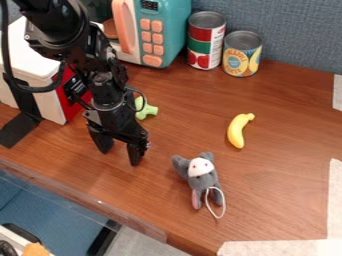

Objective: Move the toy rabbit on top of the drawer

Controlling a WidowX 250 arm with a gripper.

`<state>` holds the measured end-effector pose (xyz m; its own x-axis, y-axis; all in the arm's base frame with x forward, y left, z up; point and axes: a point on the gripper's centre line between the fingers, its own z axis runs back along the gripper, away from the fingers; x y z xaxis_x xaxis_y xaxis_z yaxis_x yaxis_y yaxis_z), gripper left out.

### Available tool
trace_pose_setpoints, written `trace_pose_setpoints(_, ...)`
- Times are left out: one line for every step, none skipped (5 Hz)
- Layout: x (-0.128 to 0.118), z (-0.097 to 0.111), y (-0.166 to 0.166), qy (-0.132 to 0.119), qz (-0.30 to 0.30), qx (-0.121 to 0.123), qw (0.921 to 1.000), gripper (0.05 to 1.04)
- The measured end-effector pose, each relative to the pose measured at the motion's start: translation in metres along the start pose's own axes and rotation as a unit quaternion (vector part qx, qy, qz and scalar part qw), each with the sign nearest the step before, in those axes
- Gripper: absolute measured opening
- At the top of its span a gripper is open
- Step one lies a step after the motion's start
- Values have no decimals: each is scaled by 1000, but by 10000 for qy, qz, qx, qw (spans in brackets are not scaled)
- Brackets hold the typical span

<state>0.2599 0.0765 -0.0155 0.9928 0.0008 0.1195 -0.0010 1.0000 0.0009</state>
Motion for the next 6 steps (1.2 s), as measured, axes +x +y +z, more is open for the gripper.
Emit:
trace_pose_setpoints(0,0,-1,8,9,-1,10000,1000)
trace_pose_setpoints(1,40,-37,-338,-481,70,9982,1000)
trace_pose_setpoints(6,72,-55,-687,-410,76,9968,999)
trace_pose_setpoints(10,91,-81,-1046,-468,-195,9932,999)
trace_pose_setpoints(11,80,-101,-860,-622,-415,9935,999)
trace_pose_setpoints(12,46,-115,-370,-725,-386,9959,999)
